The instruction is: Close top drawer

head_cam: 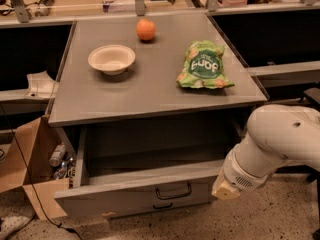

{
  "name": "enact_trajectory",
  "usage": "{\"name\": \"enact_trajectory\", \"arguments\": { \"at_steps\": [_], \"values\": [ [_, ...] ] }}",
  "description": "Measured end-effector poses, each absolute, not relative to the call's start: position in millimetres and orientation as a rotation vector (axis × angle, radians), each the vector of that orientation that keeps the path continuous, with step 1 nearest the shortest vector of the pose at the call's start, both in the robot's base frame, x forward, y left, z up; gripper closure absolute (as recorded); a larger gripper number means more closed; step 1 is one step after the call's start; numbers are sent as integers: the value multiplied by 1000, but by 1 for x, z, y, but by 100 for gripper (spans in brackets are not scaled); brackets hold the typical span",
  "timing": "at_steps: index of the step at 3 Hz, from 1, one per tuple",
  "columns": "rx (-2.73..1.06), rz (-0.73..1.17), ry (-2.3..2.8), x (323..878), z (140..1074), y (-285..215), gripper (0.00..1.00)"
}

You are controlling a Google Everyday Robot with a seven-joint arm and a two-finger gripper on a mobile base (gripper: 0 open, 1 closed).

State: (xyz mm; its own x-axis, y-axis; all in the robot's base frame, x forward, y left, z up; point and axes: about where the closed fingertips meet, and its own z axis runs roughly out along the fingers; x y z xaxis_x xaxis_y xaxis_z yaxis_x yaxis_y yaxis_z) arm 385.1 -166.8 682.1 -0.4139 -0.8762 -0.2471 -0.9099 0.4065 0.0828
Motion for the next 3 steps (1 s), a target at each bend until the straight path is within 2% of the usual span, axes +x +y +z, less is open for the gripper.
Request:
{"name": "enact_trajectory", "arguments": {
  "at_steps": [1,2,3],
  "values": [
    [-1598,306,2493,385,682,-167,81],
    [-1598,306,2493,385,682,-167,50],
    [-1598,306,2493,385,682,-167,26]
  ]
}}
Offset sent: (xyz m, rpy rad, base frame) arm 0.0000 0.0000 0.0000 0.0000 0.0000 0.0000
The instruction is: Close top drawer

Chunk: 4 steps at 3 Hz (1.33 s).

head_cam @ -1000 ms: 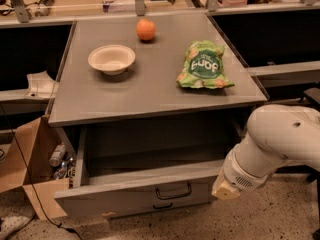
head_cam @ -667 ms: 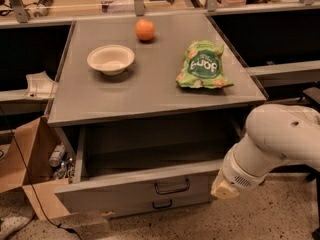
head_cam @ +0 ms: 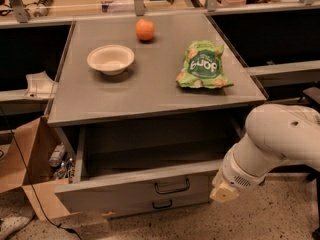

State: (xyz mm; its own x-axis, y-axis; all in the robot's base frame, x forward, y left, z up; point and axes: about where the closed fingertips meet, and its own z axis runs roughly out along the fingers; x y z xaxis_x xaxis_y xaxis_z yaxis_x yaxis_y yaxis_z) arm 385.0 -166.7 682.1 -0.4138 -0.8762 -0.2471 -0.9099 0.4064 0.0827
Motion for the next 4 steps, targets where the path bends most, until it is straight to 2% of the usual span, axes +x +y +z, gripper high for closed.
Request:
{"name": "enact_trajectory", "arguments": {
  "at_steps": [1,2,3,4],
  "values": [
    [-1598,306,2493,385,682,-167,3],
    [-1598,306,2493,385,682,-167,0],
    [-1598,306,2493,385,682,-167,0],
    [-1598,306,2492,385,682,-167,19]
  ]
}}
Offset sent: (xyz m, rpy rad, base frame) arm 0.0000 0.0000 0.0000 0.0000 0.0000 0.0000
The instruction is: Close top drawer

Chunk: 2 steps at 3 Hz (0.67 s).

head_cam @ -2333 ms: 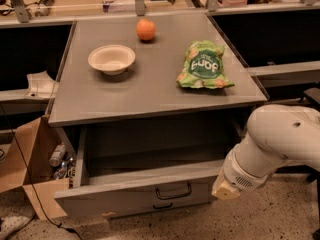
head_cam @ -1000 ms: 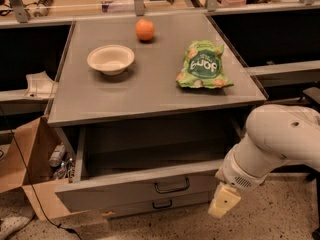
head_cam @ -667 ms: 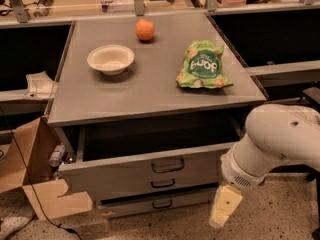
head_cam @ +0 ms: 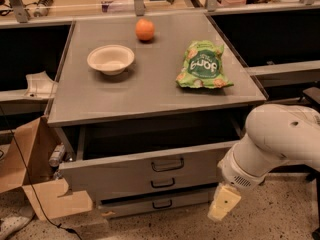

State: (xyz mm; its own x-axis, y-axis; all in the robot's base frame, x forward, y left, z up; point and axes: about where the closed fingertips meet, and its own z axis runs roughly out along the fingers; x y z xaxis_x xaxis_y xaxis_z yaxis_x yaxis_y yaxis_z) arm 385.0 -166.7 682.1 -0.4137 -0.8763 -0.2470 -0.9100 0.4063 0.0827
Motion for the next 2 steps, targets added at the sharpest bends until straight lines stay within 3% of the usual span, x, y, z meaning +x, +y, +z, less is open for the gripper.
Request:
{"name": "enact_trajectory", "arguments": {
  "at_steps": [2],
  "values": [
    [-1598,306,2492,385,682,-167,66]
  ]
}}
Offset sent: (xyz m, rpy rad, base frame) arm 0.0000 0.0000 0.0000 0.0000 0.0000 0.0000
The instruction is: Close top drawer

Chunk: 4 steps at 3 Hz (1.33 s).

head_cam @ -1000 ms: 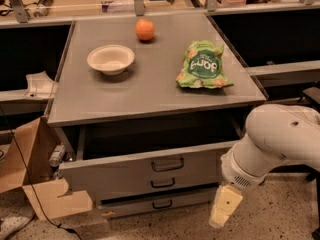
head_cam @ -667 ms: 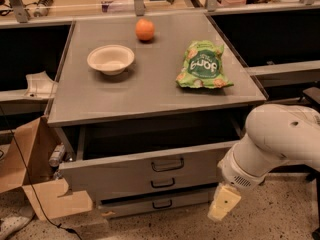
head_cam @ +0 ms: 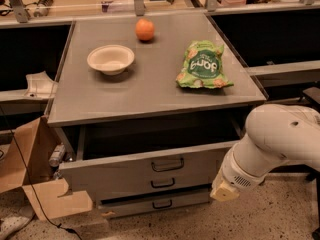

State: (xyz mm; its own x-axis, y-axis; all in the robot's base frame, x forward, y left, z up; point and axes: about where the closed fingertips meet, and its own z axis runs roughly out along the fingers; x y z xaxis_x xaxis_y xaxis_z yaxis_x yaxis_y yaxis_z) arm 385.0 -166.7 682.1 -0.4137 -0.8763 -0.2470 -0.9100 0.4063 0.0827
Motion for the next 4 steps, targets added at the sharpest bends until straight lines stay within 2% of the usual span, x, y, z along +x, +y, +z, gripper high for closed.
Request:
{"name": "enact_trajectory", "arguments": {
  "at_steps": [1,2,4],
  "values": [
    [-1583,292,2505,388,682,-166,89],
    [-1568,275,2491,402,684,-165,100],
    [-1588,247,2443,438,671,-145,100]
  ]
}}
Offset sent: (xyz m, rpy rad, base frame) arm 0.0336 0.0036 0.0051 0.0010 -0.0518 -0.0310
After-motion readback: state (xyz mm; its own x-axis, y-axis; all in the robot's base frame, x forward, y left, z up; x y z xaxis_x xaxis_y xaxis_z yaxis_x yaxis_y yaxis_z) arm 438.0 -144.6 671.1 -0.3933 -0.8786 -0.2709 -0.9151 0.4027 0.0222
